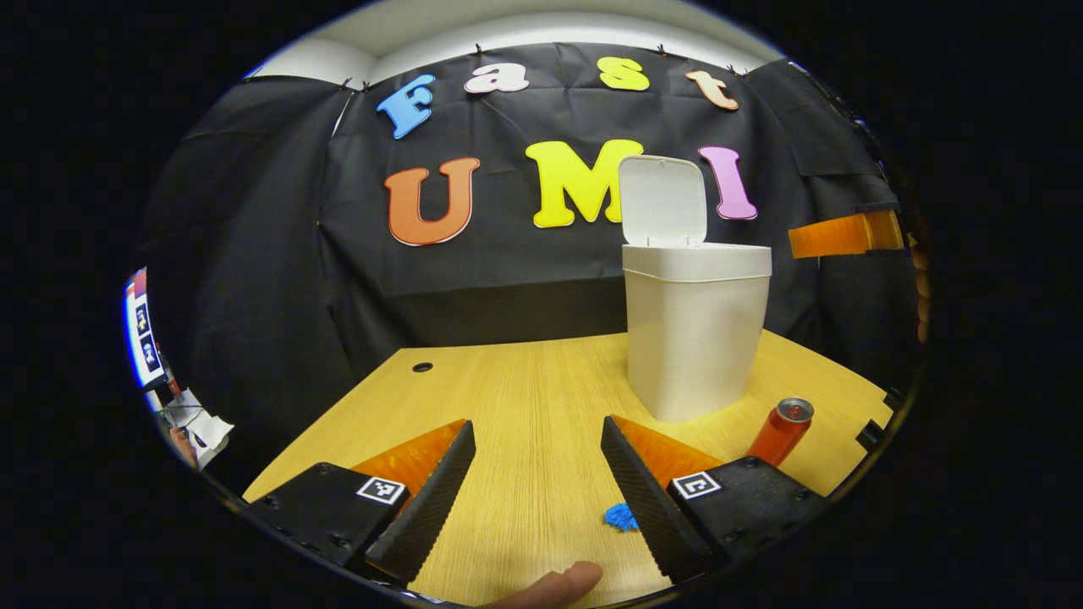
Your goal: Press the lid of the desktop garbage bin to open it, pick up the crumpled paper on the desktop and throw it into the bin, then pick up the pop can on the desktop and drop it into the bin, and finally close the garbage bin lid.
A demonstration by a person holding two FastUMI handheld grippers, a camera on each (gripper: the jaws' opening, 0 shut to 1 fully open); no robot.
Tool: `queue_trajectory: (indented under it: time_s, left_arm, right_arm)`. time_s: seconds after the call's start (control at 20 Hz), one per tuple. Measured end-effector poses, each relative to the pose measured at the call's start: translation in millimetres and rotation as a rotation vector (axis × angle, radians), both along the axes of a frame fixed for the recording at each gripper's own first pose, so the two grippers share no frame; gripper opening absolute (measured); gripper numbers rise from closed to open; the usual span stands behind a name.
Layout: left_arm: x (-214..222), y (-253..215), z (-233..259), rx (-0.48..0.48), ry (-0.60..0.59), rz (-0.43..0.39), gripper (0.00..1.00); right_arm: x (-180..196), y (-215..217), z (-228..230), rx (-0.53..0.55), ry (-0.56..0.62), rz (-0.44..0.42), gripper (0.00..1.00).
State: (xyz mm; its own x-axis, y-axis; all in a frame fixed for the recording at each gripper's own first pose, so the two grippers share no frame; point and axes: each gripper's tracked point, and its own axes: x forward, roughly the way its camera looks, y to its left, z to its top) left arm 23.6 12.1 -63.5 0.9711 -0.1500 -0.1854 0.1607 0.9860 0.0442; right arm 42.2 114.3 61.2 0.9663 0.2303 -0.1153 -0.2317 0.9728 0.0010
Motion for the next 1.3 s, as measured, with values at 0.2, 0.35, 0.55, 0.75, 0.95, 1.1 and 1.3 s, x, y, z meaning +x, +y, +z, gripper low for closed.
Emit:
queue_trajectory:
  time_s: [0.2,0.35,0.55,0.75,0.95,1.1,1.3]
  left_arm:
    - [-0.9,-12.8,-15.3,0.018,0.057,-0.055,0.98]
    - [2.8,-13.0,-18.9,0.024,0.069,-0.042,0.96]
    - [6.8,-24.4,-48.6,0.024,0.168,-0.091,0.94]
    - [2.8,-44.3,-85.4,-0.013,0.337,-0.159,0.9]
    - [-2.9,-58.0,-104.6,-0.045,0.43,-0.215,0.87]
    - [-10.8,-59.9,-109.1,-0.041,0.483,-0.243,0.86]
    - [-16.7,-58.1,-108.4,-0.034,0.518,-0.286,0.82]
  right_arm:
    - [-25.0,-0.2,-2.3,0.003,-0.066,0.001,0.35]
    - [-36.7,-10.9,-14.1,0.082,-0.065,-0.018,0.51]
    - [-34.3,-25.9,-52.7,0.049,-0.007,-0.04,0.77]
    - [-31.4,-46.2,-83.5,0.053,0.062,-0.088,0.9]
    - [-40.5,-50.2,-95.7,0.045,0.08,-0.089,0.9]
    - [-48.1,-48.4,-107.0,0.009,0.077,-0.086,0.86]
    - [-55.3,-48.6,-135.7,-0.062,0.102,-0.081,0.86]
